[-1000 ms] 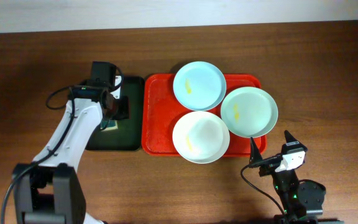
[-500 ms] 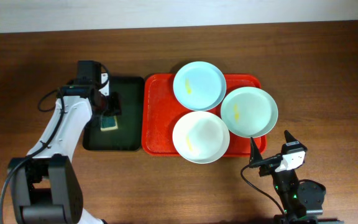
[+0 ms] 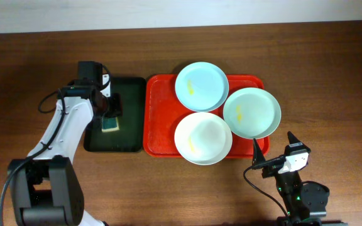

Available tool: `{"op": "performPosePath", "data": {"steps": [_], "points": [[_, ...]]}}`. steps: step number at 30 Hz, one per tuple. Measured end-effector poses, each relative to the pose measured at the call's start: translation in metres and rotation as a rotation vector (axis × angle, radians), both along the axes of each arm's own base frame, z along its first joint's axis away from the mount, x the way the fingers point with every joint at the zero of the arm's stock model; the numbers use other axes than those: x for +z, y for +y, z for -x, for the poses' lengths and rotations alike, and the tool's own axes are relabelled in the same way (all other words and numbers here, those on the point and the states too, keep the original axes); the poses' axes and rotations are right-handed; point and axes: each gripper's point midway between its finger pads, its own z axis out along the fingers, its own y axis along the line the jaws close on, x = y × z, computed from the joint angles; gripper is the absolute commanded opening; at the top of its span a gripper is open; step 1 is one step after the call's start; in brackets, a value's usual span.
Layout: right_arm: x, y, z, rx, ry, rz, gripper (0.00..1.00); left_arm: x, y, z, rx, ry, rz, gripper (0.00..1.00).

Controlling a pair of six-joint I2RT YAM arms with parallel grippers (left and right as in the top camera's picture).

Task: Clean dirty plates on tray and stack at the side
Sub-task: 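Grasp the green-and-yellow sponge with the left gripper and lift it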

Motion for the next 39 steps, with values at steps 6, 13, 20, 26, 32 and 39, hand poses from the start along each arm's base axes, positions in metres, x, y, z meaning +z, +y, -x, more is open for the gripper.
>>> {"op": "performPosePath", "data": {"steps": [6, 13, 20, 26, 32, 39], "points": [[0.0, 0.0, 0.0, 0.0, 0.0, 0.001, 0.99, 0.0, 0.001, 0.0, 0.002, 0.001, -0.004, 0.02], [0.0, 0.0, 0.0, 0.0, 0.0, 0.0, 0.99, -0.002, 0.003, 0.0, 0.012, 0.006, -0.016, 0.37], [0.0, 0.0, 0.0, 0.0, 0.0, 0.0, 0.99, -0.028, 0.013, 0.0, 0.029, 0.062, -0.071, 0.37], [0.0, 0.0, 0.0, 0.0, 0.0, 0.0, 0.99, -0.029, 0.018, 0.0, 0.038, 0.062, -0.1, 0.29], [0.0, 0.0, 0.0, 0.0, 0.0, 0.0, 0.99, -0.029, 0.02, -0.002, 0.041, 0.055, -0.108, 0.25], [0.0, 0.0, 0.0, 0.0, 0.0, 0.001, 0.99, -0.047, 0.025, 0.001, 0.046, 0.1, -0.137, 0.26]]}}
